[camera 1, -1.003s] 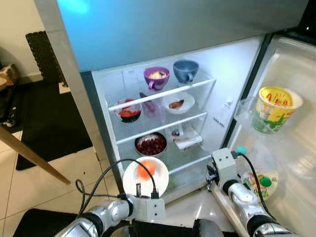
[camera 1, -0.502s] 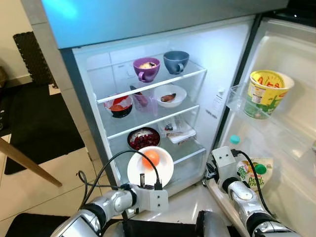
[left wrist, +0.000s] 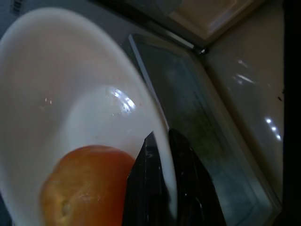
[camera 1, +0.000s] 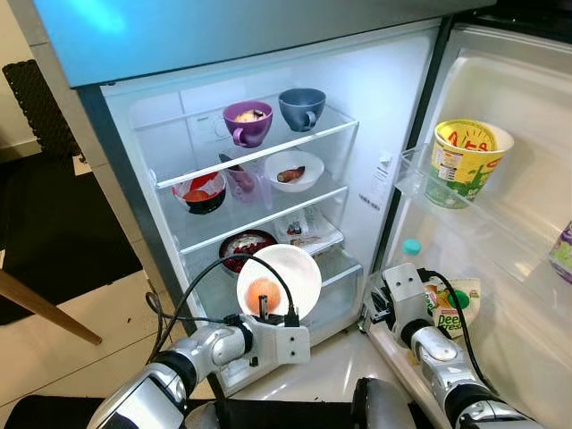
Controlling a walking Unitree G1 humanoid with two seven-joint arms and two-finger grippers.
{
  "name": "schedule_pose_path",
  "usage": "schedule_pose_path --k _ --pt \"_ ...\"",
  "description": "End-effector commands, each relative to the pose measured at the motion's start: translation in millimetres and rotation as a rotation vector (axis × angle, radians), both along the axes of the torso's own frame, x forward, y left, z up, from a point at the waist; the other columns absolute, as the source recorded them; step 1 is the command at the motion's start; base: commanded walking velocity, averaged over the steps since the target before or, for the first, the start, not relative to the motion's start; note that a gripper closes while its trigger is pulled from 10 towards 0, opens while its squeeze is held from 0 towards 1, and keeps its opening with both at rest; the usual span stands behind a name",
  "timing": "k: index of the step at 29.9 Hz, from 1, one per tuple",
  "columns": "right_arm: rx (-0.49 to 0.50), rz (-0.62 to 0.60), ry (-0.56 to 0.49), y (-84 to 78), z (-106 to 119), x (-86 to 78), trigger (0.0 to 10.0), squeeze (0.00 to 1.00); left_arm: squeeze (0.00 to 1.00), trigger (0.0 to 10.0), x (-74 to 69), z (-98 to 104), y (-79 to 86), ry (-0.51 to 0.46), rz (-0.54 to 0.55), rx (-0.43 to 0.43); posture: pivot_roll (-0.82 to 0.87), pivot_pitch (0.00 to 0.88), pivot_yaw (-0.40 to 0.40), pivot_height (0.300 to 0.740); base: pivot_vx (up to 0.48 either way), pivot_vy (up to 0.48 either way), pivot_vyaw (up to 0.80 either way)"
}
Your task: Restocking fridge
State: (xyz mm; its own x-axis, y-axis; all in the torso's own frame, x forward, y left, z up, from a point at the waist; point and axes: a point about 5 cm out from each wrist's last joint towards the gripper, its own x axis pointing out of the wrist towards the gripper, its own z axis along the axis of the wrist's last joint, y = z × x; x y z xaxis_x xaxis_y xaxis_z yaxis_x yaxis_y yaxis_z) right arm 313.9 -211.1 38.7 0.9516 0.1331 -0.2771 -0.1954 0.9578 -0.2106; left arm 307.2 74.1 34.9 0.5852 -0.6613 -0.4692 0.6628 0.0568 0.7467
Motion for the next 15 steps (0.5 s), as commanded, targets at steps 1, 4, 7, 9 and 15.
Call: schedule_pose_path --k 1,4,7,9,15 --pt "0.009 0.018 -0.017 5.6 1.3 0.9 10.0 0.00 0.00 10.0 8.8 9.8 5.4 -0.037 0.029 -0.022 -0.07 0.029 0.064 0.474 0.000 0.000 0.00" --pt "0.012 0.023 -0.017 6.9 0.5 0.2 10.0 0.00 0.00 10.0 12.6 13.8 7.4 -0.049 0.040 -0.023 -0.08 0.036 0.066 0.474 0.000 0.000 0.00" --pt "0.013 0.029 -0.018 7.7 -0.1 -0.6 10.0 0.00 0.00 10.0 17.0 19.0 8.5 -0.064 0.047 -0.025 -0.08 0.039 0.067 0.474 0.000 0.000 0.00" --pt "0.014 0.032 -0.019 8.3 -0.2 -1.0 10.0 0.00 0.00 10.0 20.1 22.7 9.2 -0.076 0.050 -0.026 -0.08 0.044 0.069 0.474 0.000 0.000 0.00" --pt "0.018 0.053 -0.037 13.2 1.6 -0.2 10.0 0.00 0.00 10.0 31.6 36.7 12.5 -0.111 0.076 -0.031 -0.09 0.061 0.074 0.474 0.000 0.000 0.00"
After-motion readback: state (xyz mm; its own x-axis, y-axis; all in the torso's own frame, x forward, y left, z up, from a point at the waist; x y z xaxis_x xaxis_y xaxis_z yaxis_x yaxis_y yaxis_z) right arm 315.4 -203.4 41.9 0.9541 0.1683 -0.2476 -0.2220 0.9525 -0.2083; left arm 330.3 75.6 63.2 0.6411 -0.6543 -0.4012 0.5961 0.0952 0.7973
